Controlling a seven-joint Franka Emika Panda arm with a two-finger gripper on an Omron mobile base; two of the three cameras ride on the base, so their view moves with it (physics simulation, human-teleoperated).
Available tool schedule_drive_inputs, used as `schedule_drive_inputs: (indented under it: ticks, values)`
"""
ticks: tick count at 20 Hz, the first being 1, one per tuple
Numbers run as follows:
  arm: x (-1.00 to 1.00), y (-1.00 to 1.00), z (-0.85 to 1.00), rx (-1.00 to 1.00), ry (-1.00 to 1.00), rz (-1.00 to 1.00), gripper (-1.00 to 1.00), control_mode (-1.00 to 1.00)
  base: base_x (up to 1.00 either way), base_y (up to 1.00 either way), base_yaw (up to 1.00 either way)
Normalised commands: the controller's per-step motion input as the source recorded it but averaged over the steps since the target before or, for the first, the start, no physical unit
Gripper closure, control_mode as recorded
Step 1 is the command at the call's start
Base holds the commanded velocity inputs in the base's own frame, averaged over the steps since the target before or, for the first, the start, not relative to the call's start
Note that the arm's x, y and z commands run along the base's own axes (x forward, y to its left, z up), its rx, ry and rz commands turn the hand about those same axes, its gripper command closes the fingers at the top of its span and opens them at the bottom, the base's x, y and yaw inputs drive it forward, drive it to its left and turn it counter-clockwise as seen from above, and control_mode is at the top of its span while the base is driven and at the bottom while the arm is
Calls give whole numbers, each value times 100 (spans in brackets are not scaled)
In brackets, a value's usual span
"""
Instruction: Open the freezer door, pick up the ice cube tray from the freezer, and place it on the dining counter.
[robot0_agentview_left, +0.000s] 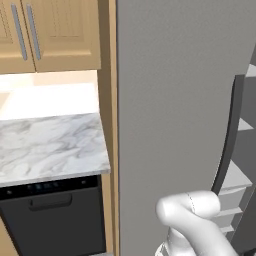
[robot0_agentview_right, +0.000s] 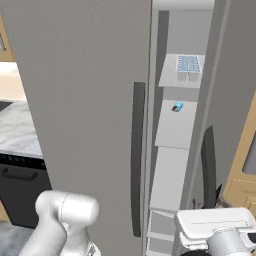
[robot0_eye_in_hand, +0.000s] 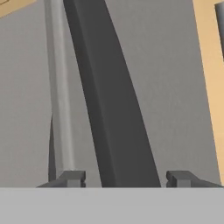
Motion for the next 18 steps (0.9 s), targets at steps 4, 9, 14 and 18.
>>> schedule_drive_inputs:
  ticks: [4, 9, 14, 18]
  values:
    - [-66, 6, 6, 0, 5, -4, -100, -100, 0, 0, 0]
    - [-91, 9, 20, 0, 8, -2, -100, -100, 0, 0, 0]
    - [-91, 0, 27, 0, 3, -8, -100, -100, 0, 0, 0]
    - [-16, -2, 15, 0, 0, -11, -100, -100, 0, 0, 0]
